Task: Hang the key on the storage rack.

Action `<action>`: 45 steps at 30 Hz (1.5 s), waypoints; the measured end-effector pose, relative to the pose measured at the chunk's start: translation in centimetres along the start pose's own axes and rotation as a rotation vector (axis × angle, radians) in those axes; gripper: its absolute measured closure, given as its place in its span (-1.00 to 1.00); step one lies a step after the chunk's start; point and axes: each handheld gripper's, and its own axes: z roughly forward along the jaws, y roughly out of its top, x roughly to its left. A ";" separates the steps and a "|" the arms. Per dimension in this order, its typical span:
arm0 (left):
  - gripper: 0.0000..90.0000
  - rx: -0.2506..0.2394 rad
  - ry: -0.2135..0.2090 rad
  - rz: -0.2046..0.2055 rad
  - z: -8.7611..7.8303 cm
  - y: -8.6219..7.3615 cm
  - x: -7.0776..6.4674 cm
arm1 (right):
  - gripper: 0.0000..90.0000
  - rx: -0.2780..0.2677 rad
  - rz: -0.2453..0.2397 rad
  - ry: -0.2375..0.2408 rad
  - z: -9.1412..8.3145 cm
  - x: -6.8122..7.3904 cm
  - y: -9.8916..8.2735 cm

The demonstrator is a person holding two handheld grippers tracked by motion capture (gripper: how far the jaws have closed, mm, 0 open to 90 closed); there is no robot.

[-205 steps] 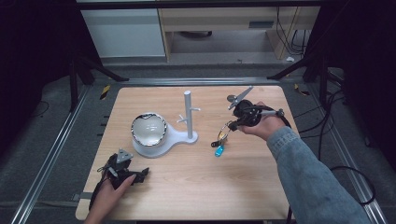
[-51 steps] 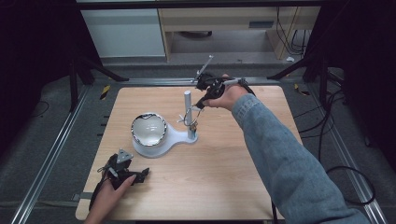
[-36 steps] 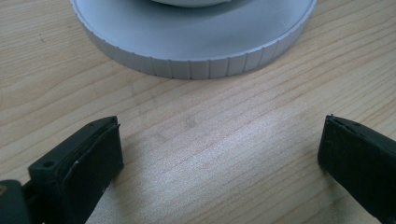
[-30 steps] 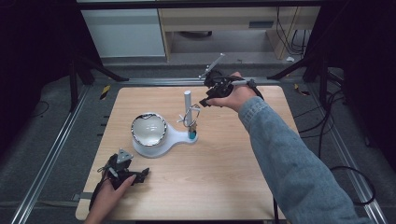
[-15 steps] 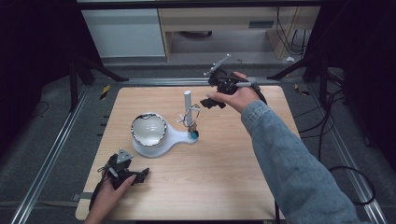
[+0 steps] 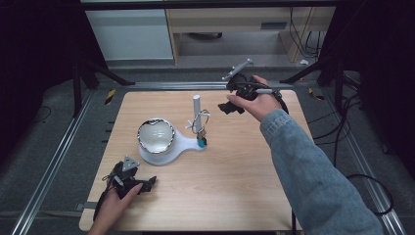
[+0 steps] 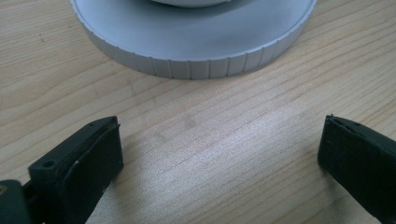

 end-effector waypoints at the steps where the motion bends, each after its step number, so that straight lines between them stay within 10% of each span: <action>1: -1.00 0.000 0.000 0.000 0.0 0.0 0.0 | -0.79 -0.008 0.008 -0.004 -0.2 -0.1 -0.1; 45: -1.00 0.001 0.000 0.001 0.0 0.0 0.0 | -0.82 -0.014 0.127 -0.100 -1.6 -2.8 -11.1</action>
